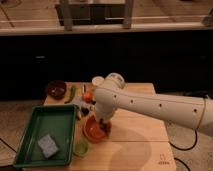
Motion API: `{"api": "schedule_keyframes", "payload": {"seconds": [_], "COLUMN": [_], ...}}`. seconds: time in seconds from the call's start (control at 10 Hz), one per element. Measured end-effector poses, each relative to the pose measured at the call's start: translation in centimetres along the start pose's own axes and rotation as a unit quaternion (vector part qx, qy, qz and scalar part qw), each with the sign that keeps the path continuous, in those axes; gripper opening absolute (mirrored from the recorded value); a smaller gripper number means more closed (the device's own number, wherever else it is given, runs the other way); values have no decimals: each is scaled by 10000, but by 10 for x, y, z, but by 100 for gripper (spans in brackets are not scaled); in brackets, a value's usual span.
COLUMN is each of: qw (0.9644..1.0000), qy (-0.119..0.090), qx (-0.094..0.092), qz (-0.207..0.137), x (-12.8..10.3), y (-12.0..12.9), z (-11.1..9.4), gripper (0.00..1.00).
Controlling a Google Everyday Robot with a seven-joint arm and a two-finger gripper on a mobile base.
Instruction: Place grapes in red bowl
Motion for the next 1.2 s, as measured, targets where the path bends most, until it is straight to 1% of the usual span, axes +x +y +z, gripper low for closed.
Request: {"api": "schedule_keyframes", "payload": {"seconds": [0.4,0.8,1.2], "qw": [9995,9982,9960], "qy": [-117,-222,-309], "qx": [9,23,65], "qz": [-279,-564,-832], "x": [2,3,5], "y": [1,3,3], "z": [3,5,8], "gripper": [1,1,1]}}
